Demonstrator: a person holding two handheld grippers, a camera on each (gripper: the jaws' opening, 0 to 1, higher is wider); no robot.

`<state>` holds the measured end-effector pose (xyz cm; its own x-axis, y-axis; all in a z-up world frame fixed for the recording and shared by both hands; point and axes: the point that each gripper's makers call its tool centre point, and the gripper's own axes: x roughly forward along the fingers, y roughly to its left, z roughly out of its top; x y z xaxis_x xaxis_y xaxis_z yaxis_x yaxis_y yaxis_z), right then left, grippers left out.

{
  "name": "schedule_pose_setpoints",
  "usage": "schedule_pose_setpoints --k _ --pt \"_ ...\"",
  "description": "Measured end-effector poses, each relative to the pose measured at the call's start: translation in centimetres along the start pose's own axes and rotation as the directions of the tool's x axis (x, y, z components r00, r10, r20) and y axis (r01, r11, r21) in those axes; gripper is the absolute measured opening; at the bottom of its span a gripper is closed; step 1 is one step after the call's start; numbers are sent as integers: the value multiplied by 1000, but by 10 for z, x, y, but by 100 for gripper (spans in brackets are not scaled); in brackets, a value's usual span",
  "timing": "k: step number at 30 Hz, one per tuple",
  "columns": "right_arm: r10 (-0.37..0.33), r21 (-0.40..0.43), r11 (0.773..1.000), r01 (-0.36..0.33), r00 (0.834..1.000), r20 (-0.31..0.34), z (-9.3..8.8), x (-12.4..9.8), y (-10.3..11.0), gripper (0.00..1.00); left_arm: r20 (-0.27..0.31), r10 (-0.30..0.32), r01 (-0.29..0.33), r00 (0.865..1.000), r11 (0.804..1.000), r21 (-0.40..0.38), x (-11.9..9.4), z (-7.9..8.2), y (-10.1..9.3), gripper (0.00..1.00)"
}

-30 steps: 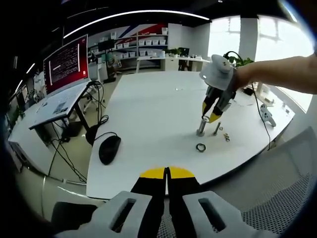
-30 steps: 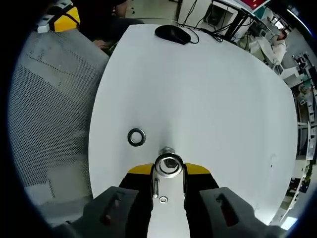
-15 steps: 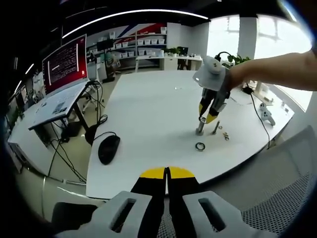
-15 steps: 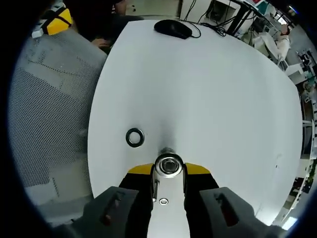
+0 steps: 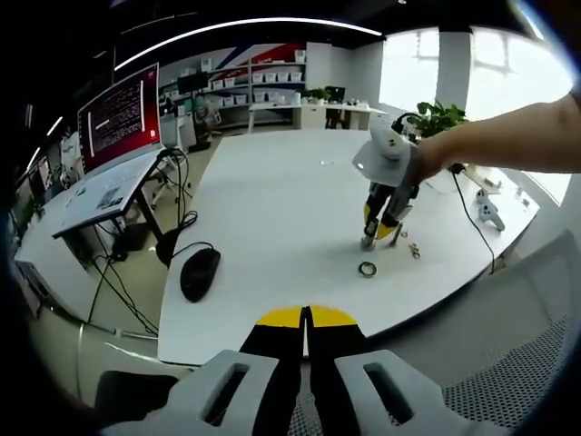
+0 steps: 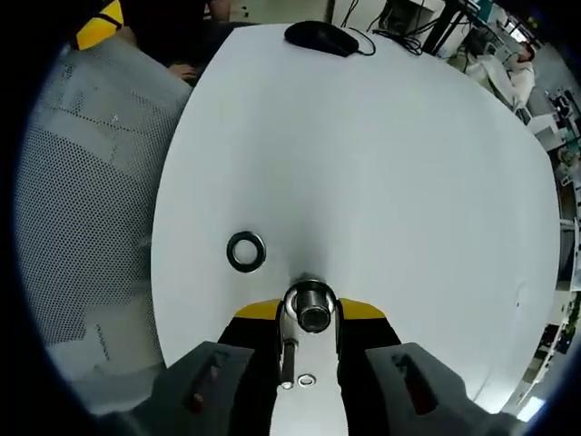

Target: Place the washer onto the threaded stud by aligning its center hole with the stud, sliding it down to the base, and recovering from edge contact or off-axis alignment until the washer reaches the visible bottom stop.

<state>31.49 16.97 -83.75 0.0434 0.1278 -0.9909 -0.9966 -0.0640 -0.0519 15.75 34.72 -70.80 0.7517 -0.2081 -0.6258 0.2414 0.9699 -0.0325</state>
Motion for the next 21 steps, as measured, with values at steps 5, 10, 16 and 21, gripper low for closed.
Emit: schedule_pose_setpoints --k 5,10,16,21 --pt "31 -11 999 -31 999 -10 -1 8 12 23 0 1 -1 1000 1000 0 0 0 0 0" --pt "34 -26 999 -34 999 -27 -3 11 21 23 -1 0 0 1000 1000 1 0 0 0 0" --pt "34 -26 999 -35 999 -29 -4 11 23 23 2 2 -2 1000 1000 0 0 0 0 0" --pt "33 -28 999 -34 999 -35 -7 16 26 23 4 3 -3 1000 1000 -2 0 1 0 0"
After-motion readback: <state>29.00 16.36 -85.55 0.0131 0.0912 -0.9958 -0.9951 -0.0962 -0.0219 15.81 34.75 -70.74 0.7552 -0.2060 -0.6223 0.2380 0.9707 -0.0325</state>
